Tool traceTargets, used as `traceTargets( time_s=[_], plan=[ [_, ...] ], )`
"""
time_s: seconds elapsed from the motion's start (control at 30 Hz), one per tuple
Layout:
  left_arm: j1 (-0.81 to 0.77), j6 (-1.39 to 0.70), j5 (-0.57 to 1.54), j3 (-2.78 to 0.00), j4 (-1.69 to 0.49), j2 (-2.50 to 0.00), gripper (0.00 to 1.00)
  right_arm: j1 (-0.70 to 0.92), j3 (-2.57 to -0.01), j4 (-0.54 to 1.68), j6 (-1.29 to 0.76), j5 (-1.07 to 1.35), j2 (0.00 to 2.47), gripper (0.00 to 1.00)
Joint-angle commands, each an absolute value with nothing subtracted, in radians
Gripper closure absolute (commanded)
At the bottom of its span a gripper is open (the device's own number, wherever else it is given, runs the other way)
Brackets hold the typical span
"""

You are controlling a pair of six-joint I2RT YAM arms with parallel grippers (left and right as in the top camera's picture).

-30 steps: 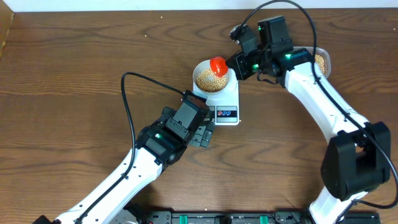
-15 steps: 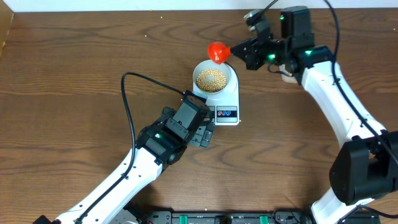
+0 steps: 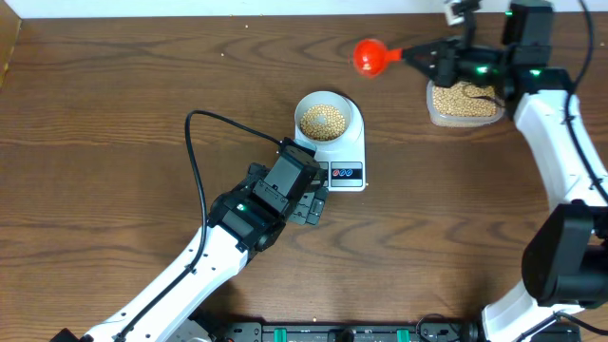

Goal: Scoop item into bowl and weigh 50g on scale
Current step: 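Lift the empty scoop away from the bowl toward the tub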

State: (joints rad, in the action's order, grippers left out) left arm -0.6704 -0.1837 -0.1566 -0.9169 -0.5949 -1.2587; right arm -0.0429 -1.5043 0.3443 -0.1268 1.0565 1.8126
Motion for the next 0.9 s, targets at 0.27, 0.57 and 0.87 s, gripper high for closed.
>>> traceTargets(
  time_s=[0.27,0.57,0.87],
  plan=[
    [-0.671,-0.189,-0.166,-0.917,-0.596,-1.255,0.02,-0.293,-1.513,0.454,-0.102,1.048,1.782,0.98],
    [-0.671,-0.189,-0.166,-0.917,-0.596,-1.255,0.02,-0.324,-1.513,0.607,-0.011,0.780,1.772,0.98],
    [-0.671,-0.189,-0.166,-0.917,-0.596,-1.255,0.02,-0.276,-1.513,0.644,0.031,0.404,1.703,0.98]
  ],
)
